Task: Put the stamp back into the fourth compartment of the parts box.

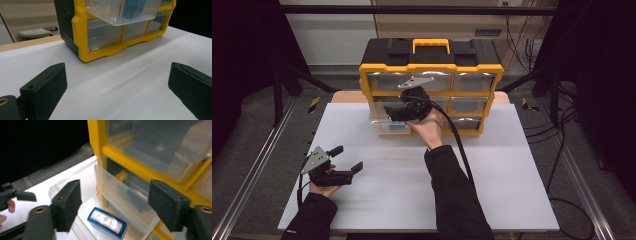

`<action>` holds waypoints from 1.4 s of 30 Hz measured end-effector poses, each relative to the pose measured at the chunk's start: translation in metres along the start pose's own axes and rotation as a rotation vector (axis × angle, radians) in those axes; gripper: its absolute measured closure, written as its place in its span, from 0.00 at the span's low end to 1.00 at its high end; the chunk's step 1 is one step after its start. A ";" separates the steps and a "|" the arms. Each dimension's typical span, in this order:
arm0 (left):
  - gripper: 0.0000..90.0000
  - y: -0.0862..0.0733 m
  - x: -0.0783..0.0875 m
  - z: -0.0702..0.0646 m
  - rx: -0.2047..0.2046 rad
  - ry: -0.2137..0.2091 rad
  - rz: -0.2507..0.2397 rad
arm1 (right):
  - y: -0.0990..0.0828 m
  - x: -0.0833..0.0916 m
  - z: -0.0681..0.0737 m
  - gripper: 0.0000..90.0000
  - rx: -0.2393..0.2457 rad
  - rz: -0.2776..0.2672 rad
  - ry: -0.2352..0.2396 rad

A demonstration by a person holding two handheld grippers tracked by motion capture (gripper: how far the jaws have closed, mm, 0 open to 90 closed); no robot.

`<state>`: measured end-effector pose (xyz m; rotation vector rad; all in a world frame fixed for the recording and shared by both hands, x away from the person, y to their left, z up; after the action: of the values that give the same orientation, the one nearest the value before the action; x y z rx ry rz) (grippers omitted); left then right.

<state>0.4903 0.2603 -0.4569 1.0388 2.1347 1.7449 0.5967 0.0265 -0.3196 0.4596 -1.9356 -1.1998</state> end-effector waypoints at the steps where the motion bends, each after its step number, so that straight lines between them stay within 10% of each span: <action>1: 0.02 0.000 0.000 0.000 0.002 0.000 0.000 | 0.001 0.003 0.000 0.24 0.007 -0.012 -0.010; 22: 0.02 -0.001 -0.001 0.000 -0.002 0.003 0.006 | -0.017 0.080 -0.009 0.02 -0.034 -0.184 -0.119; 42: 0.02 -0.001 -0.002 -0.001 -0.006 0.005 0.010 | -0.118 0.124 -0.007 0.02 -0.059 -0.167 -0.159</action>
<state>0.4904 0.2582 -0.4584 1.0466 2.1296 1.7591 0.5139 -0.1161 -0.3663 0.5164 -2.0209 -1.4352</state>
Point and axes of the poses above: each handheld gripper's, and its own axes: x roughly backward along the jaws, y roughly out of its top, z roughly to its left, the point moved 5 cm from there along -x, roughly forward along the jaws, and after that the axes turned 15 degrees about x, right-handed, at the moved point
